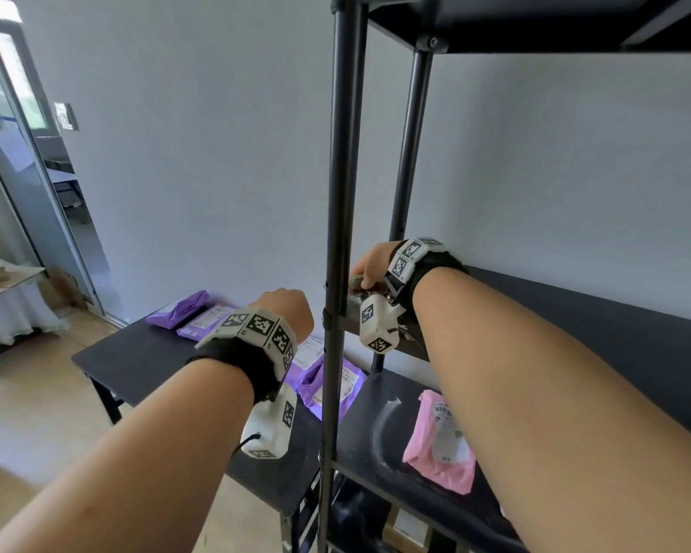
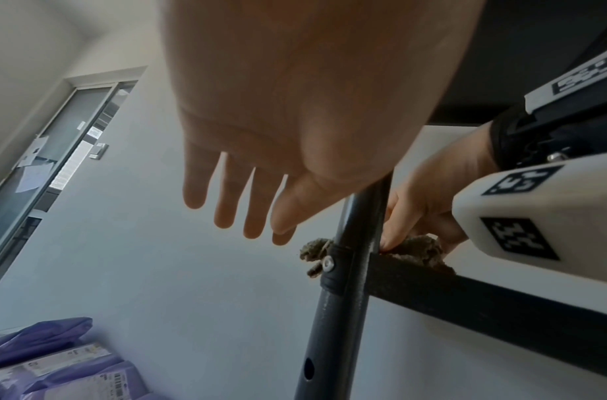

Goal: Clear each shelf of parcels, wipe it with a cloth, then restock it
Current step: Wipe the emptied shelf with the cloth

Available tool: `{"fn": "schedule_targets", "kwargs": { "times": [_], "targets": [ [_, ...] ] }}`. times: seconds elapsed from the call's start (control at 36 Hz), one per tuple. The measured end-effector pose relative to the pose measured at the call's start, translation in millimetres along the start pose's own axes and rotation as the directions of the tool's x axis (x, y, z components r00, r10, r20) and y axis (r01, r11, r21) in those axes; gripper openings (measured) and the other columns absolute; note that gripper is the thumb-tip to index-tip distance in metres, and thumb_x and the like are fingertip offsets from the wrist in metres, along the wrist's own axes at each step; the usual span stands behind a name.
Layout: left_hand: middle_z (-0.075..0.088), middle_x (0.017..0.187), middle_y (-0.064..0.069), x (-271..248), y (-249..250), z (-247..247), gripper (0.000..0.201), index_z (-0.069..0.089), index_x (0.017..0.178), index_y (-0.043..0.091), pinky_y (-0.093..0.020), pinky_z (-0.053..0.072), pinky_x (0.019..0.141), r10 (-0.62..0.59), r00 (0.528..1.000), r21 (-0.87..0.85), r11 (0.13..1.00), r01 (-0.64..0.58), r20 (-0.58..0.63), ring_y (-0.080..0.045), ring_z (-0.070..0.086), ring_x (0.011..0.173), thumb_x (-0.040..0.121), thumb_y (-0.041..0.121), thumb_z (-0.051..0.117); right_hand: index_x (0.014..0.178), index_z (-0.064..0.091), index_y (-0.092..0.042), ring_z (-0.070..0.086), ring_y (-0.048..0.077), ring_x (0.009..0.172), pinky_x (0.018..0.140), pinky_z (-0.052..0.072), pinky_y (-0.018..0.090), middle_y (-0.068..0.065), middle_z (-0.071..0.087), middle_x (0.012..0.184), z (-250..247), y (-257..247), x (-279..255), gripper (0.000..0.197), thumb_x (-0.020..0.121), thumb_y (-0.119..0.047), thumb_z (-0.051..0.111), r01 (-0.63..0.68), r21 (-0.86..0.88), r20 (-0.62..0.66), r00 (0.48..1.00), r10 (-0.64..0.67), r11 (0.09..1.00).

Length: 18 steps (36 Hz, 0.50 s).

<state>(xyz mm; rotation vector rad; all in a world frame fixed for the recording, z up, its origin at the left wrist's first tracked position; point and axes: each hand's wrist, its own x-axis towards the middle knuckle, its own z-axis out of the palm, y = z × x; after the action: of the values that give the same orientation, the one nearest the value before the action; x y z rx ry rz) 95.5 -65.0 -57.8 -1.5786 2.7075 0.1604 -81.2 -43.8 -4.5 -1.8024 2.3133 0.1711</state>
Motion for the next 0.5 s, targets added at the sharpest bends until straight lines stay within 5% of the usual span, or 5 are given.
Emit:
{"fn": "schedule_targets", "kwargs": {
  "times": [0.14,0.28,0.44,0.5],
  "targets": [
    [0.058,0.123,-0.009,-12,0,1,0.043,0.057,0.124,0.011,-0.03,0.043,0.08,0.027,1.0,0.026,0.999,-0.027,-0.007,-0.026,0.056,0.11,0.087,0.003,0.036,0.124,0.064,-0.032,0.065,0.02,0.102,0.092,0.053,0.035,-0.003,0.068,0.115,5,-15,-17,0.037,0.092,-0.016,0.057,-0.019,-0.031,0.005,1.0,0.019,0.999],
    [0.057,0.127,-0.008,-20,-1,1,0.045,0.055,0.128,0.013,-0.032,0.046,0.088,0.044,0.999,0.009,0.999,-0.044,-0.02,-0.026,0.056,0.112,0.088,0.005,0.037,0.111,0.072,-0.029,0.067,0.02,0.094,0.088,0.055,0.034,-0.003,0.071,0.104,14,-18,-26,0.032,0.089,-0.01,0.058,-0.058,0.06,-0.068,0.996,0.062,0.996],
    [0.059,0.124,-0.008,-26,-3,2,0.044,0.058,0.124,0.013,-0.034,0.048,0.091,0.095,0.995,0.006,0.996,-0.094,-0.037,-0.027,0.058,0.11,0.086,0.006,0.038,0.106,0.074,-0.026,0.068,0.023,0.09,0.088,0.055,0.036,-0.001,0.073,0.1,19,-11,-35,0.03,0.077,-0.031,0.067,-0.187,0.064,-0.066,0.979,0.191,0.98],
    [0.061,0.121,-0.007,-27,-2,3,0.042,0.06,0.12,0.013,-0.034,0.048,0.088,0.105,0.994,0.007,0.994,-0.105,-0.04,-0.027,0.059,0.107,0.086,0.006,0.037,0.116,0.07,-0.028,0.066,0.023,0.097,0.092,0.053,0.037,-0.003,0.07,0.113,17,-7,-45,0.038,0.078,-0.033,0.067,-0.212,0.011,-0.035,0.976,0.213,0.977]
  ]
}}
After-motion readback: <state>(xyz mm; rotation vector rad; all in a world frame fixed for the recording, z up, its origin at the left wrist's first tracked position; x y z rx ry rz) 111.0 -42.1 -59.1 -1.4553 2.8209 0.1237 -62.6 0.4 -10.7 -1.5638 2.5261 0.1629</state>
